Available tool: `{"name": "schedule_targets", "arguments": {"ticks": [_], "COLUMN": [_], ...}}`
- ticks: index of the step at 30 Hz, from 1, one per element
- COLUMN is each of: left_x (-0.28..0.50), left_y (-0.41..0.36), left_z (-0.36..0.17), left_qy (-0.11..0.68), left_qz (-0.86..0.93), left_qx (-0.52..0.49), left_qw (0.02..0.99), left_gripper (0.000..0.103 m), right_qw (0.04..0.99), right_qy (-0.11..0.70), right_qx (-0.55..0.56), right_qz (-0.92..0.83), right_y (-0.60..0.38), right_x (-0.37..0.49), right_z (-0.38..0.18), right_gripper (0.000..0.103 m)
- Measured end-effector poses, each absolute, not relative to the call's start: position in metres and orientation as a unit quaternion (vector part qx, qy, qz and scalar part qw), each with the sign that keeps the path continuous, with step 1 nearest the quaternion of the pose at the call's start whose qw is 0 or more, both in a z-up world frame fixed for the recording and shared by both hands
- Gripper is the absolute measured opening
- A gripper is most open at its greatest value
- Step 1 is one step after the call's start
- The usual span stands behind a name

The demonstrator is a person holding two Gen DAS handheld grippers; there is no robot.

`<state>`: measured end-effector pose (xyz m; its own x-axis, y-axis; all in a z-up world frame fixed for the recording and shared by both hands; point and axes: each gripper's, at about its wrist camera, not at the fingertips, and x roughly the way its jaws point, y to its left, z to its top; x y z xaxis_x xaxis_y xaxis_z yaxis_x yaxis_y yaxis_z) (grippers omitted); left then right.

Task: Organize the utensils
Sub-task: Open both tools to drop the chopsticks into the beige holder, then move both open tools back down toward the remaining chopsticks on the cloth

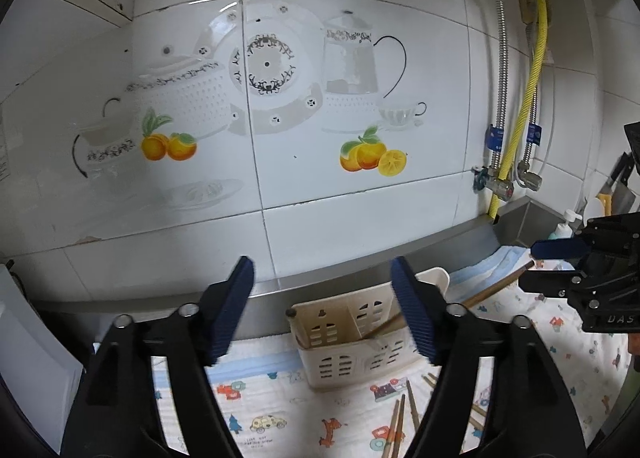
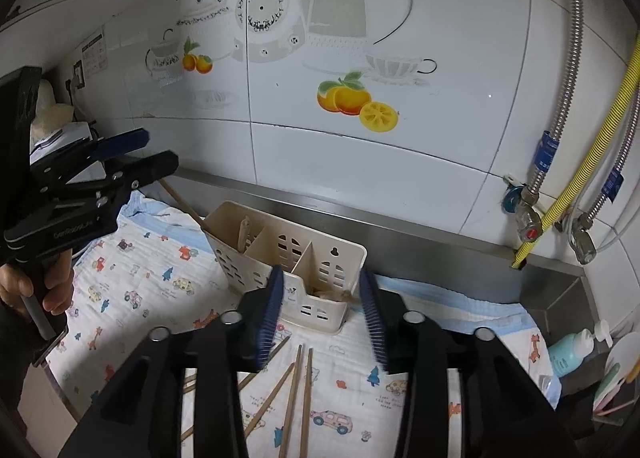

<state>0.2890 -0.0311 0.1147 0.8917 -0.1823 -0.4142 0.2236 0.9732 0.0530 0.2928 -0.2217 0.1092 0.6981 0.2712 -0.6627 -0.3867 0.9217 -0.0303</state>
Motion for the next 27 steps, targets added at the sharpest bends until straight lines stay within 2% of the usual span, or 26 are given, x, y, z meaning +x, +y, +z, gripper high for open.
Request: {"name": "schedule_targets", "arguments": {"ticks": [7,8,9,10,17,27], "left_x": [0.264,0.261,0.258,0.255,0.234,0.202], "left_y": [-0.023,-0.022,-0.02,-0.019,-0.01,0.0], "left_z": [0.108,0.106,0.105,0.103,0.088,0.062], "left_qy": [0.2,0.2,0.201,0.202,0.211,0.226], "left_qz": [-0.088,-0.088,-0.087,-0.088,-0.083,-0.076], "left_qx": [0.052,0.051,0.049,0.046,0.036,0.029], "left_qw": [0.974,0.974,0.974,0.974,0.973,0.971], "left_gripper": [0.092,0.095,0.096,0.096,0.098,0.098], "right_qw": [0.922,0.922,0.924,0.926,0.927,0.933], "right_qy": [0.335,0.334,0.331,0.326,0.32,0.311], "right_qx": [-0.076,-0.075,-0.076,-0.08,-0.089,-0.071], "right_qz": [0.18,0.179,0.177,0.174,0.172,0.168], "right_y": [-0.224,-0.224,-0.224,-0.223,-0.221,-0.227], "right_x": [0.271,0.268,0.264,0.258,0.234,0.197], "right_z": [0.108,0.107,0.106,0.105,0.092,0.069], "right_gripper": [0.046,0.05,0.06,0.062,0.063,0.077]}}
